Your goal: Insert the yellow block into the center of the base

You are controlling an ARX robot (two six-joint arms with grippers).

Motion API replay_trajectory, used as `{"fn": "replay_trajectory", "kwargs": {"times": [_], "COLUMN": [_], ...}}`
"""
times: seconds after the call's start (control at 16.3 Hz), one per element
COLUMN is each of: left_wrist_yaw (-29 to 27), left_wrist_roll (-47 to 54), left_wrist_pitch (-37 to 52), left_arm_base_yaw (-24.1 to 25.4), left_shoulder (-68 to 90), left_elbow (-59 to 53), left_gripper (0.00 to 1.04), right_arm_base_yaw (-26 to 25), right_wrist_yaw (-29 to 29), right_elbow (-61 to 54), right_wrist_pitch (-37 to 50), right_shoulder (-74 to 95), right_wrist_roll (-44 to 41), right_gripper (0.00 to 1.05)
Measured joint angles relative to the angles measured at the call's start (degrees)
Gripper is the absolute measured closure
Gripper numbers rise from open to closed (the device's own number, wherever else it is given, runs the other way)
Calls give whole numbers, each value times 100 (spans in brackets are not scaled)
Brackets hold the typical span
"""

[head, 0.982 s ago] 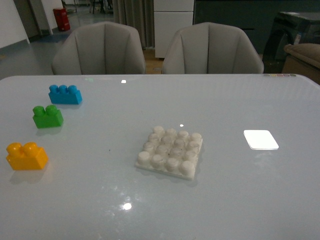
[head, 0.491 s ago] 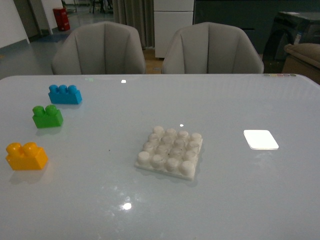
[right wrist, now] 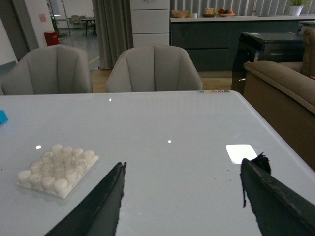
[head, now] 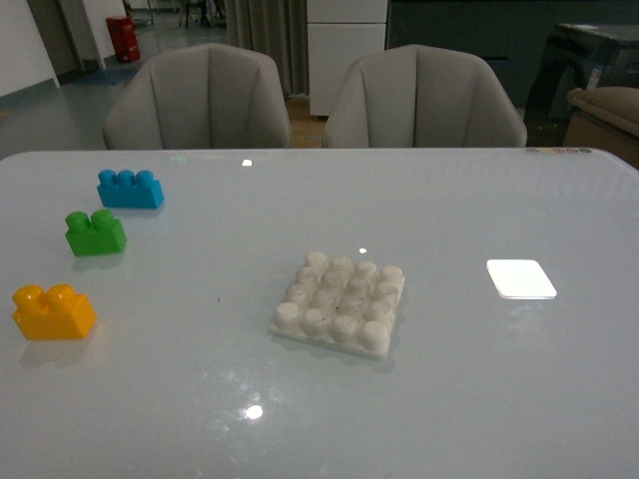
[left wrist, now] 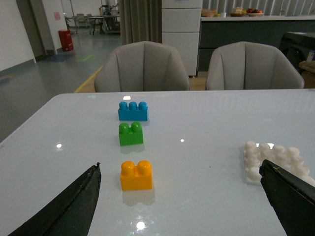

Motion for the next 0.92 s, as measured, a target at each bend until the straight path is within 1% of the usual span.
{"fn": "replay_trajectory", "kwargs": {"times": [0.06, 0.12, 0.18, 0.25, 0.31, 0.61, 0.74, 0.92], "left_wrist_yaw": [0, 0, -103, -1432, -1792, -1921, -1862, -1622], "left_wrist_roll": [0, 0, -50, -647, -761, -820, -813, -800], "left_wrist_pitch": [0, 2, -179, -1274, -1215, -1121, -1119, -1049], "left_arm_base_yaw": [0, 0, -39, -918, -1217, -1276, -1233, -1016], "left_shoulder": [0, 0, 33, 931, 979, 951, 946, 990], "left_elbow": [0, 0, 35, 662, 798, 997, 1010, 988], "left_gripper": [7, 7, 7, 7, 7, 7, 7, 7], "right_arm_base_yaw": [0, 0, 0, 0, 0, 0, 0, 0], "right_wrist_yaw": [0, 0, 0, -4, -2, -2, -2, 0], "right_elbow": [0, 0, 0, 0, 0, 0, 0, 0], "right_wrist_pitch": [0, 0, 0, 4, 2, 2, 2, 0], "right_shoulder": [0, 0, 0, 0, 0, 0, 0, 0], "right_wrist_roll": [2, 0, 0, -7, -9, -9, -9, -9], "right_gripper": [4, 6, 6, 6, 6, 6, 6, 6]}}
